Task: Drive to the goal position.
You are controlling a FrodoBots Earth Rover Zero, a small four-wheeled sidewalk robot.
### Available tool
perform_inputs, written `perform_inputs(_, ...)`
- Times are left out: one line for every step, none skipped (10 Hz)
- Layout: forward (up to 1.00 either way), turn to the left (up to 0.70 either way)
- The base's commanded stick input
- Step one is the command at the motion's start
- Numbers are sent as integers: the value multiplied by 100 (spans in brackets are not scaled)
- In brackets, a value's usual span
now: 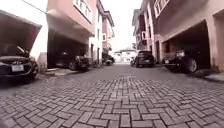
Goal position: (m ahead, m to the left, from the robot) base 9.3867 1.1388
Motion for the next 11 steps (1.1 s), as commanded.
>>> perform_inputs(69,3)
perform_inputs(69,3)
perform_inputs(69,3)
perform_inputs(69,3)
perform_inputs(69,3)
perform_inputs(69,3)
perform_inputs(69,-8)
perform_inputs(69,-32)
perform_inputs(69,-9)
perform_inputs(69,3)
perform_inputs(69,3)
